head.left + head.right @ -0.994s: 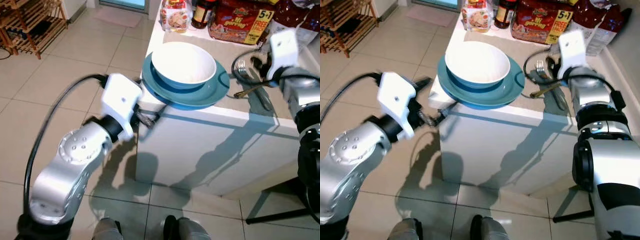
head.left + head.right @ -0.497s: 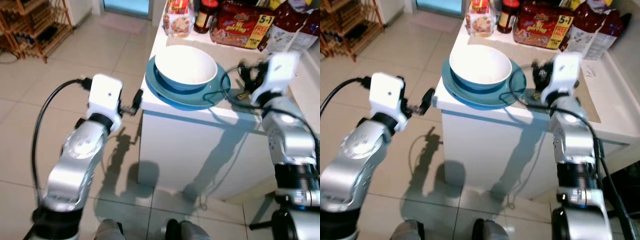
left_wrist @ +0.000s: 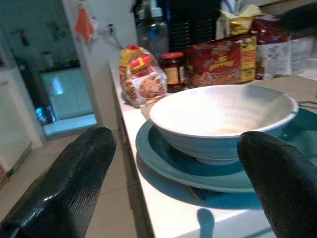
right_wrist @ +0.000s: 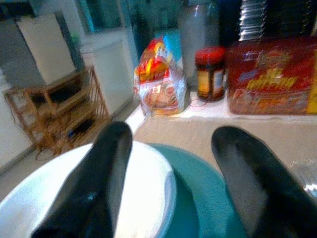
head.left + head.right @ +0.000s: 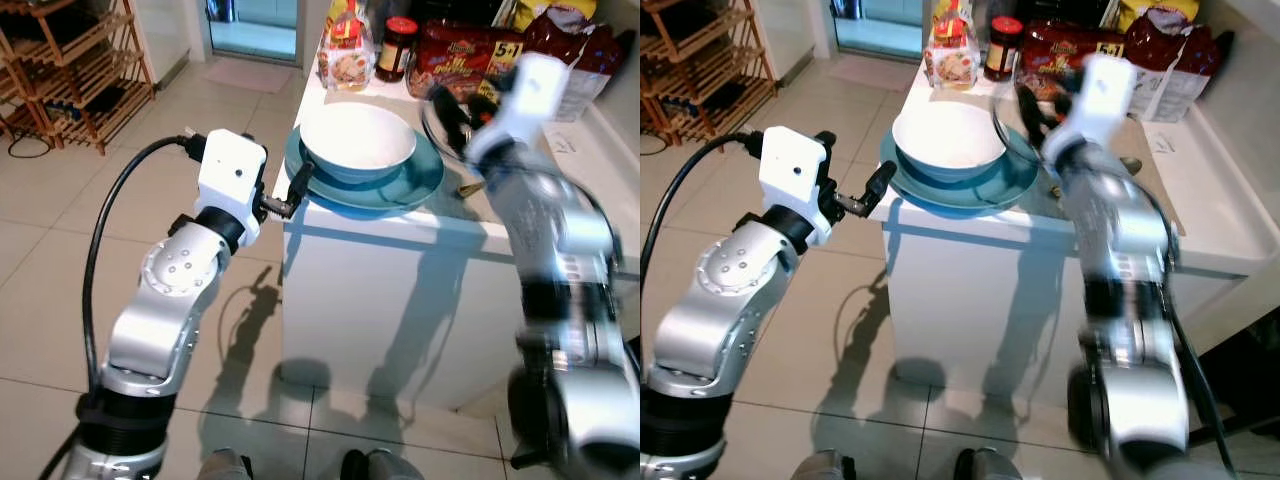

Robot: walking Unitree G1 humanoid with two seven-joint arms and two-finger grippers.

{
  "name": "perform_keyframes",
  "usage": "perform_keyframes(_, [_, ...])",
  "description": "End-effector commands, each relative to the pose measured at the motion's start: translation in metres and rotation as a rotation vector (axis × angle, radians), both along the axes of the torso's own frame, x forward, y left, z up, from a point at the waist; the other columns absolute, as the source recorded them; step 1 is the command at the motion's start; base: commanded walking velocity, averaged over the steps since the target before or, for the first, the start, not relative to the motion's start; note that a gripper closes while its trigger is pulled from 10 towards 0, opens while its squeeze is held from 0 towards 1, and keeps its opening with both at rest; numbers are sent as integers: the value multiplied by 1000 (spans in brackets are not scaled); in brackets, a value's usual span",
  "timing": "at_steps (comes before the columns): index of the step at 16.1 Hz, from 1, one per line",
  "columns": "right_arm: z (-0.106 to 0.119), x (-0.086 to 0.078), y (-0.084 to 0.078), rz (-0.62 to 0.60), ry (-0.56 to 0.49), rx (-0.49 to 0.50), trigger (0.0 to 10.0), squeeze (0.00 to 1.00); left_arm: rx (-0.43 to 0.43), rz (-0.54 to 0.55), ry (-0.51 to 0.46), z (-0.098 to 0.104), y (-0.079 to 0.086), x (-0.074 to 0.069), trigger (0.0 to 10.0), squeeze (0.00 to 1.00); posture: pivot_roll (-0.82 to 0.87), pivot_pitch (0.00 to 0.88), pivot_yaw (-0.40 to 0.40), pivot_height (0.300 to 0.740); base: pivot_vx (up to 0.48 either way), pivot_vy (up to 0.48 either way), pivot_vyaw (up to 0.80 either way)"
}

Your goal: Setting the table

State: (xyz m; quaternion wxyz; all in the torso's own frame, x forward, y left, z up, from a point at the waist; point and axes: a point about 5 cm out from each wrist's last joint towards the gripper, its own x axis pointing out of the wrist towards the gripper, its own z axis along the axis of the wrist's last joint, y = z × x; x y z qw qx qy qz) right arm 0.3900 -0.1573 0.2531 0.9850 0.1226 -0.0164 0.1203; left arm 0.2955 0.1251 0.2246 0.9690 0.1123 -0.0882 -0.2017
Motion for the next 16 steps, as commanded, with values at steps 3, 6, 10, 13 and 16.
perform_keyframes(3, [-16,23,-1,-12,177,32,10000,1000,25,-35,-27,6,1,-5,10000,0,148,20,-107,740,0,0,0])
perform_keyframes(6, [-8,33,-2,-60,237,43,10000,1000,38,-42,-30,7,4,-10,10000,0,168,26,-138,740,0,0,0])
perform_keyframes(10, [-2,36,-6,-73,246,-40,10000,1000,43,-137,-2,6,-3,-19,10000,0,170,28,-145,740,0,0,0])
perform_keyframes(13, [-7,34,-10,-34,319,17,10000,1000,41,-142,-2,7,-4,-18,10000,0,161,25,-143,740,0,0,0])
perform_keyframes(16, [-31,27,-9,12,480,4,10000,0,38,-153,2,8,-5,-18,10000,0,159,20,-144,740,0,0,0])
